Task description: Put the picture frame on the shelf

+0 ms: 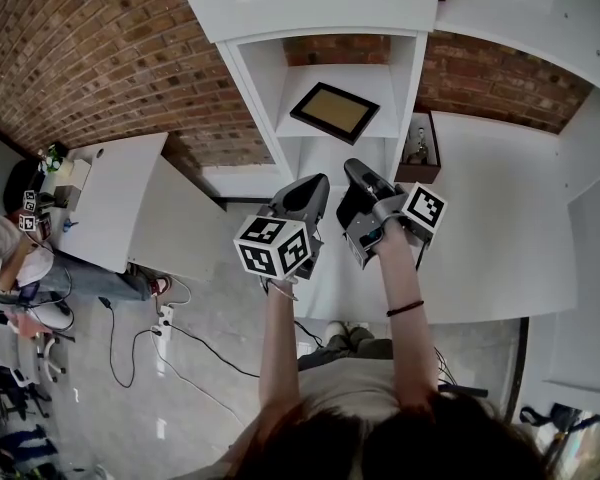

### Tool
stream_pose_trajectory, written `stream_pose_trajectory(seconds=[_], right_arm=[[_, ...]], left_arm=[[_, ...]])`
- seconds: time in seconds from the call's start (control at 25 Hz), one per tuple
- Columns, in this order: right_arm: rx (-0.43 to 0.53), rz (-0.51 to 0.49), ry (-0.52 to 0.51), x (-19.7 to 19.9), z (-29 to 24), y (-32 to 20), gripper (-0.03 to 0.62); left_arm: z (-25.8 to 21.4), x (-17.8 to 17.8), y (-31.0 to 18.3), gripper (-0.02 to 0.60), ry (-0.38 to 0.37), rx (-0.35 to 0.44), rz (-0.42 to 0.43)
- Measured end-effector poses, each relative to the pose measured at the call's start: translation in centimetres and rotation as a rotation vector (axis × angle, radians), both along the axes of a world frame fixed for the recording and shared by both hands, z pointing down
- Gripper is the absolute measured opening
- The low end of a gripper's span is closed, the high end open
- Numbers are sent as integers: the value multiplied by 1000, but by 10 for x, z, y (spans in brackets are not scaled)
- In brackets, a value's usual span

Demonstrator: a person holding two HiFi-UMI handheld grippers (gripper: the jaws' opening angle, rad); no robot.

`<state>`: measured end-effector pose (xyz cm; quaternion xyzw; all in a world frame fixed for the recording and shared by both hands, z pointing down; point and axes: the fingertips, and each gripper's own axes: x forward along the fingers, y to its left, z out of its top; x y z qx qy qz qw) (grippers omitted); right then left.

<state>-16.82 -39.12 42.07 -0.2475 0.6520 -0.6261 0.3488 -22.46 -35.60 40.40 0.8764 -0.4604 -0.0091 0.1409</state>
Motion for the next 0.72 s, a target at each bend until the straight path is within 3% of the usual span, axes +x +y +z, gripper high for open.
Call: stream_pose_trajectory(seconds=[0.72], right_arm=[[34,-30,7,1,-5,-1,9]], left_arm=[[-5,5,-2,11,-12,14,-4]])
